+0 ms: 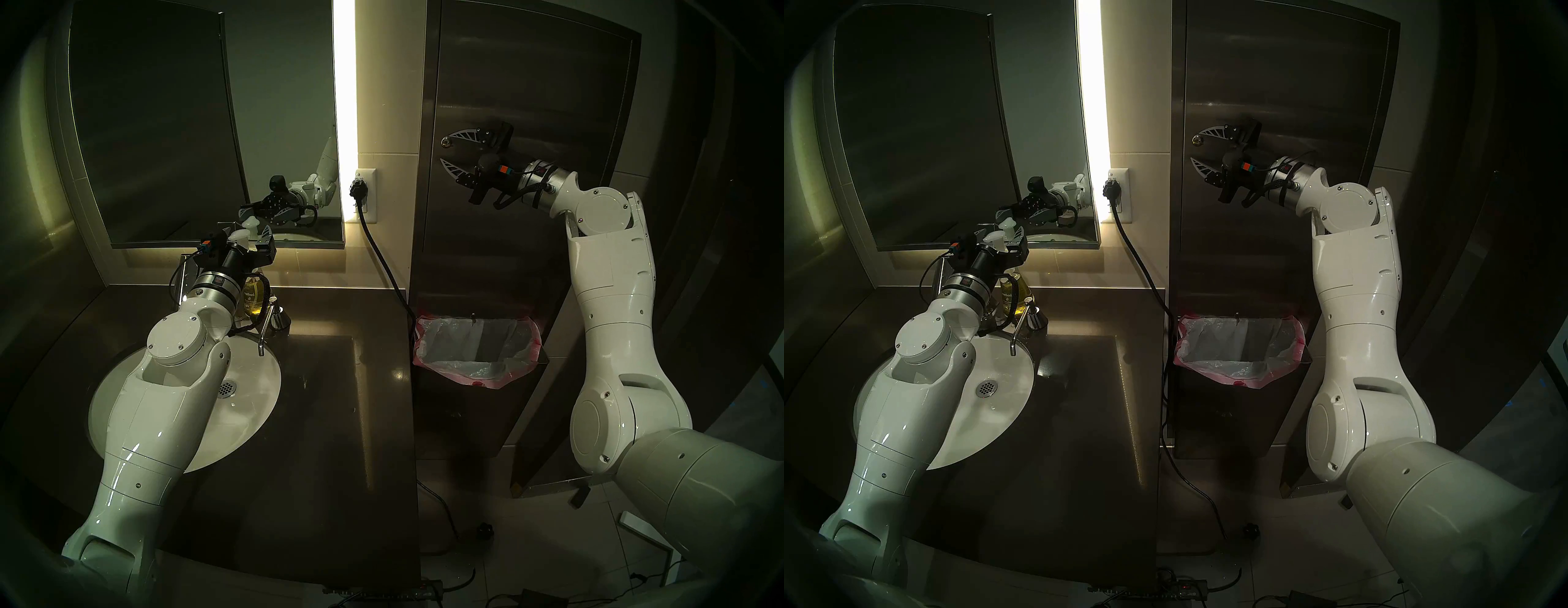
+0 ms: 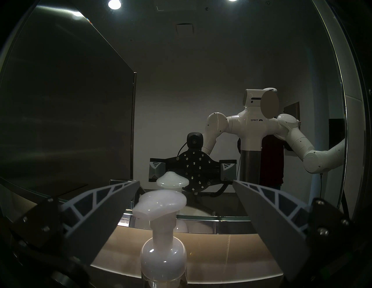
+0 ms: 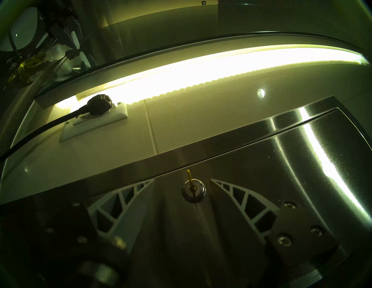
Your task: Twist key and open towel dispenser
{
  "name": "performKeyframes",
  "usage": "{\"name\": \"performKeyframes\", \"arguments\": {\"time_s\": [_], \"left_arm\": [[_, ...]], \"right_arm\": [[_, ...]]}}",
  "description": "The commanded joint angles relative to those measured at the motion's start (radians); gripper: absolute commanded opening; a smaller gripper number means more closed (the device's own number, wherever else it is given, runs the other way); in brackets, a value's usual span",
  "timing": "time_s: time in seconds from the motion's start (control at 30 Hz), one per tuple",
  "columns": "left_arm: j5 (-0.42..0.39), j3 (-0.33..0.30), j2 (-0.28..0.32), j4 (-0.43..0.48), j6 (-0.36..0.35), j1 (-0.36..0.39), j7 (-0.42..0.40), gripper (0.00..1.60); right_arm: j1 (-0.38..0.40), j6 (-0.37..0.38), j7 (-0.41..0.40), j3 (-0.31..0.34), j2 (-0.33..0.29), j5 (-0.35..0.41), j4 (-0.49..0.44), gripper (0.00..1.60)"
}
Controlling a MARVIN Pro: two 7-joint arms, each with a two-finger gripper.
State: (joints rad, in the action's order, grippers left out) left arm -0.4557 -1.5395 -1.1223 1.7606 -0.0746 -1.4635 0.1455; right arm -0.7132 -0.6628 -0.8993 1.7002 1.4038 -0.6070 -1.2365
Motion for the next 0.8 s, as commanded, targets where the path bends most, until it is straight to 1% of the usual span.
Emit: {"name": "performKeyframes", "arguments": {"time_s": [0.0, 0.27, 0.3, 0.37, 0.4, 0.77], "left_arm": [[-0.001, -0.007, -0.001, 0.027, 0.012, 0.032, -0.001, 1.6], [-0.001, -0.007, -0.001, 0.027, 0.013, 0.033, -0.001, 1.6], [-0.001, -0.007, -0.001, 0.027, 0.013, 0.033, -0.001, 1.6], [-0.001, -0.007, -0.001, 0.027, 0.013, 0.033, -0.001, 1.6], [-0.001, -0.007, -0.001, 0.027, 0.013, 0.033, -0.001, 1.6], [-0.001, -0.007, -0.001, 0.027, 0.013, 0.033, -0.001, 1.6]], "right_arm": [[0.102, -0.03, -0.007, -0.007, -0.022, 0.002, 0.004, 1.0], [0.117, -0.057, -0.027, -0.012, -0.026, 0.013, 0.026, 0.97], [0.12, -0.062, -0.036, -0.014, -0.028, 0.017, 0.031, 0.9], [0.123, -0.065, -0.044, -0.016, -0.03, 0.019, 0.035, 0.85], [0.124, -0.067, -0.046, -0.017, -0.031, 0.02, 0.037, 0.8], [0.139, -0.082, -0.086, -0.021, -0.045, 0.024, 0.052, 0.73]]}}
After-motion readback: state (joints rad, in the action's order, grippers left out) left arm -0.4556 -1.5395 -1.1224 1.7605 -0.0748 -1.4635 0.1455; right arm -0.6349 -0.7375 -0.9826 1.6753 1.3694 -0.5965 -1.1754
